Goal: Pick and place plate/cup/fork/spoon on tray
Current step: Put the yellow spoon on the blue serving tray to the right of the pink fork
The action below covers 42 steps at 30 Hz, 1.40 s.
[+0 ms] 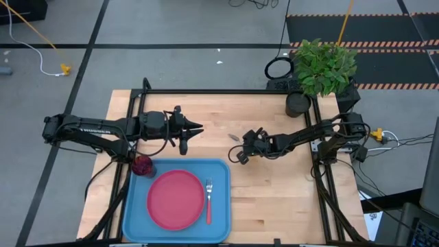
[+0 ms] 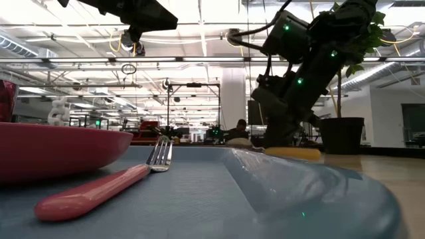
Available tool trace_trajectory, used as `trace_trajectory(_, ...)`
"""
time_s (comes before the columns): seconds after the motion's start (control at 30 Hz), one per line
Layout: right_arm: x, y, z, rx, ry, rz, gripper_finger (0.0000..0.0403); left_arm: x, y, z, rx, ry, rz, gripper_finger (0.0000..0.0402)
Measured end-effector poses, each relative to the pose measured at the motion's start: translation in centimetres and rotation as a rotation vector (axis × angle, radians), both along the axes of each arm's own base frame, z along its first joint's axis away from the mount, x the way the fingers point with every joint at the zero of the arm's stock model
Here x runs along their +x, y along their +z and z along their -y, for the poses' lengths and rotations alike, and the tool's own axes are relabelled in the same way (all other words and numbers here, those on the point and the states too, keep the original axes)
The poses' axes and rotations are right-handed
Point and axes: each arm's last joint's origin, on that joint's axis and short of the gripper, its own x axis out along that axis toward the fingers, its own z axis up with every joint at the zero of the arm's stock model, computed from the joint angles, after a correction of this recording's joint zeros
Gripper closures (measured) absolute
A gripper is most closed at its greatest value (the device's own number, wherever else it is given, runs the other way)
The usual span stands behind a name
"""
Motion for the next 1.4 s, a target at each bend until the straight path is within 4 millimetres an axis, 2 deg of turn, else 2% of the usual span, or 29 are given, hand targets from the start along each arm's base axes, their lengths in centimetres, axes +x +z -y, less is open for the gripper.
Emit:
trace_trajectory(0.6, 0.1, 0.1, 0.0, -0.039, 0.057, -0.012, 0.0395, 0.0, 0.0, 0.0, -0.004, 0.000, 0.001, 0.0321)
trace_trajectory(0.77, 0.1, 0.1, -0.7, -0.071, 0.065, -0.010, 0.0352, 0.0, 0.0, 0.0, 0.001, -0.001, 0.000, 0.0321)
trace_trajectory(0.97, 0.0, 0.2, -1.3, -0.135, 0.014, 0.006, 0.0277, 0.0, 0.0, 0.0, -0.002, 0.000, 0.000, 0.0321)
trace_trajectory(1.13, 0.1, -0.5, -1.8, -0.206, 0.026, -0.029, 0.0224, 0.0, 0.0, 0.0, -0.003, 0.000, 0.003, 0.0321)
trace_trajectory(1.27, 0.2, -1.3, -1.8, -0.232, 0.040, -0.063, 0.0204, 0.0, 0.0, 0.0, -0.002, 0.000, 0.004, 0.0321)
trace_trajectory(1.4, 0.2, -1.9, -1.8, -0.241, 0.052, -0.092, 0.0204, 0.0, 0.0, 0.0, -0.002, 0.000, 0.005, 0.0321)
